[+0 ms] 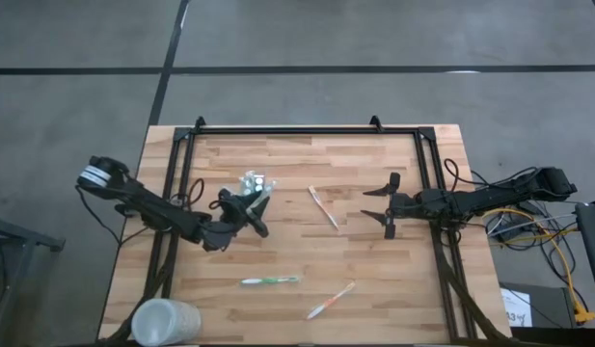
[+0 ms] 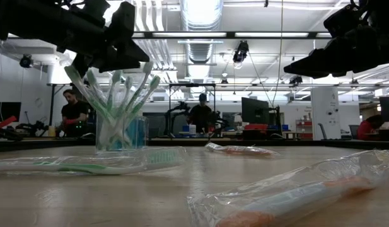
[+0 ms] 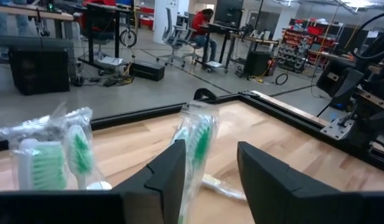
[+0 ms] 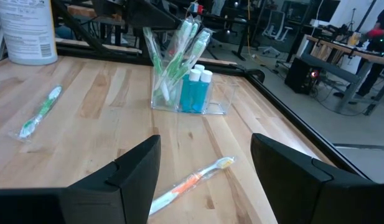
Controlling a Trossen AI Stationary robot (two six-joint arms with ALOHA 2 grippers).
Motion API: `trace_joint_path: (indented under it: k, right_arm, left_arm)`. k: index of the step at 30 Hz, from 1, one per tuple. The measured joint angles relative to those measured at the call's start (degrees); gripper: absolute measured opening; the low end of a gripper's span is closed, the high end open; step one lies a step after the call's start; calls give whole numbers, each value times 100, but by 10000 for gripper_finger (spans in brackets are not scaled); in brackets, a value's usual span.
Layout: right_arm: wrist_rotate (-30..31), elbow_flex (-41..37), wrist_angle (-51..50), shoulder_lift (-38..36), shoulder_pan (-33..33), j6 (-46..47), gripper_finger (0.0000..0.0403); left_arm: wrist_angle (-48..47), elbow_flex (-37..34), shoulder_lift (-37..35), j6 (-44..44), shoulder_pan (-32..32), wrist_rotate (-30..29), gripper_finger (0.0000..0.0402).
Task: Pick & Place toothbrushing station
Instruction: Adjust the transparent organizer on the table
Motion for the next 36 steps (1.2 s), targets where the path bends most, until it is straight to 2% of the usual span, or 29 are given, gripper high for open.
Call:
trace_joint_path:
  k: [13, 20, 24, 28, 36]
  right_arm:
    - [2, 0, 0, 0, -2, 0, 244]
    - [2, 0, 0, 0, -1, 0, 244]
    - [0, 0, 0, 2, 0, 0, 244]
    - [2, 0, -2, 2, 0, 0, 244]
    - [2, 0, -2, 1, -2, 0, 244]
  left_arm:
    - [36, 2, -761, 752, -4, -1, 151]
    - [42, 242, -1117, 1688, -254, 416, 151]
    - [-14, 529, -964, 1810, -611, 16, 151]
    - [-339, 750, -703, 1494, -976, -130, 151]
    - [-1112, 787, 291, -208, -1390, -143, 151]
